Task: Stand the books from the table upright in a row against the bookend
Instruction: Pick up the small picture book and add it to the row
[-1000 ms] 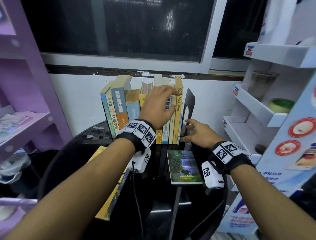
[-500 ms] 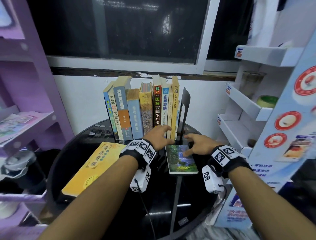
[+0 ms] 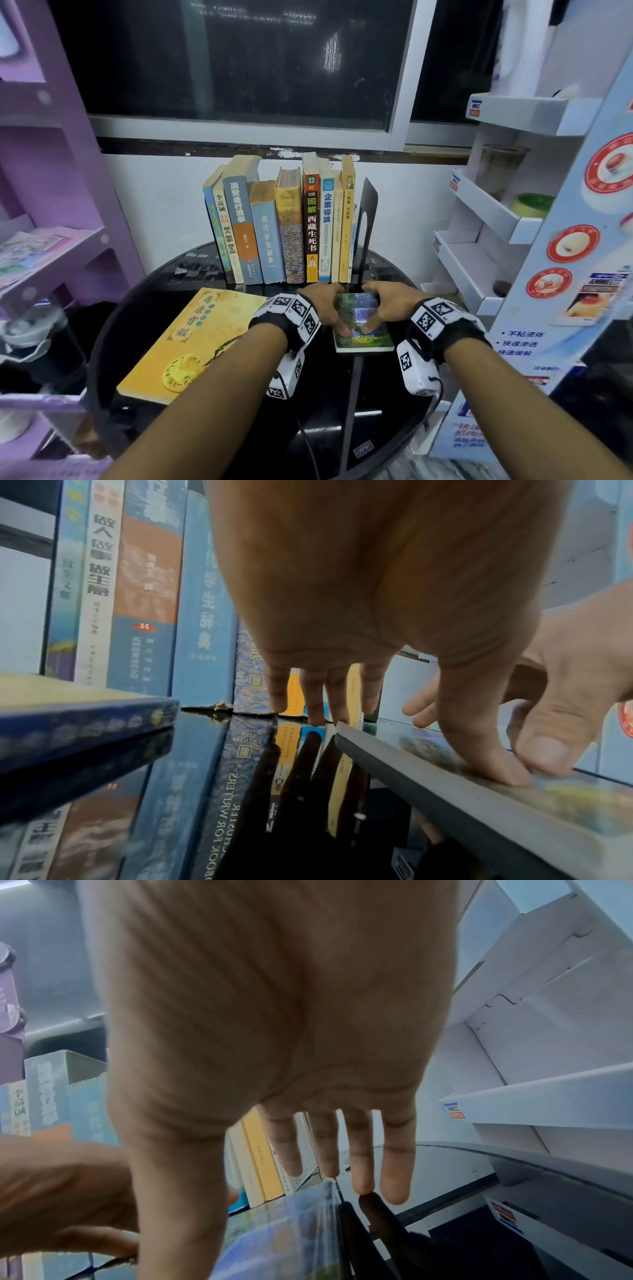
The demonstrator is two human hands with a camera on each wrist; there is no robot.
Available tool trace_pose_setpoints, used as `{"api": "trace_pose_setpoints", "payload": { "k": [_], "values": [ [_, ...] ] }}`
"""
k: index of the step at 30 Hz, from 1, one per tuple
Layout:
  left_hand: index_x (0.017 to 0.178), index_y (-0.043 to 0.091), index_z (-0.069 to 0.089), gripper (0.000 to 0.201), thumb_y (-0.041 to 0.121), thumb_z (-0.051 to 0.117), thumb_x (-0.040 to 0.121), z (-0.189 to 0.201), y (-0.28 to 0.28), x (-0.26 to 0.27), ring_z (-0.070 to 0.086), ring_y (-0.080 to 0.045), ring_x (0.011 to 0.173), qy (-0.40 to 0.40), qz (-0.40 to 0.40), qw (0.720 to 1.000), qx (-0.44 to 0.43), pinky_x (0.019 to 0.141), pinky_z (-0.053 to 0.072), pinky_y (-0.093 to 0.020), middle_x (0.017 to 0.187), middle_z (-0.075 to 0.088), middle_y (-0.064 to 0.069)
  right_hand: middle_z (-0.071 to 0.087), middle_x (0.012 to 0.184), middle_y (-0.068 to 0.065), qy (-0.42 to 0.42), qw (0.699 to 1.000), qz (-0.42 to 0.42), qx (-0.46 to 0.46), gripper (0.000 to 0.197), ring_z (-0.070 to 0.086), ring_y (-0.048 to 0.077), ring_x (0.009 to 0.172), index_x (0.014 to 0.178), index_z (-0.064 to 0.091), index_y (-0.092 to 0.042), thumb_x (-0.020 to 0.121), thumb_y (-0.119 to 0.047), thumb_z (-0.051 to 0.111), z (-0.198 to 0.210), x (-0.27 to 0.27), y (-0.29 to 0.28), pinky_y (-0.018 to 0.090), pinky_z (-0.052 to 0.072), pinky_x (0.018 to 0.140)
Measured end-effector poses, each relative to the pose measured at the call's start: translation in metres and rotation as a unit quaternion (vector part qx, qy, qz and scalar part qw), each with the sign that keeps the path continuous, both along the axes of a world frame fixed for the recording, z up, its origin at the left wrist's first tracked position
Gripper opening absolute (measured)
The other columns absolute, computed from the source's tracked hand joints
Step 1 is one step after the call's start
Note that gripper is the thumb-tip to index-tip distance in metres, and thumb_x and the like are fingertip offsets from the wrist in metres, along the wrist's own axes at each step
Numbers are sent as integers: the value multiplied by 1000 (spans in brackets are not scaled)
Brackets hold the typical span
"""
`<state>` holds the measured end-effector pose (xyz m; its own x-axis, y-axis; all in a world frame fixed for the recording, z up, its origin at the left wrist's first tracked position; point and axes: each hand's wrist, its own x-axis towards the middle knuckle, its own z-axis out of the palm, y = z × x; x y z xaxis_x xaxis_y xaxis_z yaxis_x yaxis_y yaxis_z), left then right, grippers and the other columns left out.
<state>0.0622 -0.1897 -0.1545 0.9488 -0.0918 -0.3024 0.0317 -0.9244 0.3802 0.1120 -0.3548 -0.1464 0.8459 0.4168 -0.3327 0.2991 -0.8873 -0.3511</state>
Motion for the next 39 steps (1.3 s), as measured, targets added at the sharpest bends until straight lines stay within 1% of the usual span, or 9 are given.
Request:
{"api": "trace_pose_setpoints", "payload": {
  "k": [7,11,15,19,25,29,33,36,39],
  "values": [
    [144,18,36,96,37,86,65,1,-2,-1,45,-28,123,-31,-22,999,-2,101,40,-35,134,40,-7,43,147,9,-16,1000,13,-19,112,45,26,132,147,36,-11,54,-40,92,-2,2,-1,38,38,109],
    [145,19,36,98,32,88,62,2,-2,-2,44,-28,123,-40,-32,999,-6,103,39,-35,132,38,-7,45,131,11,-30,998,18,-46,95,50,26,115,131,52,-15,51,-46,92,-1,1,-2,37,45,101],
    [146,20,34,103,30,90,60,1,-2,-2,45,-29,123,-45,-35,998,-16,104,41,-37,133,36,-6,39,118,5,-33,999,-3,-10,81,49,20,98,117,48,-22,52,-37,94,1,-1,-7,30,46,81],
    [146,20,34,103,25,90,60,0,-2,-2,44,-27,125,-64,-28,997,-36,107,40,-39,137,35,-6,54,100,1,-18,999,-4,45,71,52,15,85,105,43,-20,56,-30,93,8,-3,-11,30,45,69],
    [138,26,43,75,36,80,74,6,3,-1,48,-24,119,-106,5,987,-120,102,42,-36,135,39,-6,62,83,9,47,985,-35,164,63,63,20,63,102,39,-17,65,-7,88,24,-8,-14,46,58,73],
    [138,23,38,61,29,69,86,11,5,-4,56,-21,107,-90,54,955,-277,93,49,-37,126,50,-2,68,94,15,36,974,-40,220,56,70,28,75,100,39,-17,70,-6,84,36,-8,-13,50,59,73],
    [141,16,31,57,13,61,92,15,3,-3,54,-14,85,-86,114,910,-389,73,48,-25,96,47,4,66,85,12,40,955,-50,291,51,68,17,62,104,38,-12,76,-1,79,46,-11,-11,34,59,53],
    [137,13,38,55,5,62,89,21,1,0,56,-24,94,-119,137,888,-422,83,54,-40,96,47,-1,64,91,12,57,944,-49,322,44,69,21,71,103,40,-13,79,2,75,53,-13,-11,34,59,51],
    [130,13,44,50,-3,63,86,30,0,5,57,-25,91,-154,136,873,-443,87,54,-47,93,46,-2,66,97,14,87,934,-42,345,31,70,26,79,107,46,-9,86,2,67,62,-14,-13,40,61,61]
  ]
}}
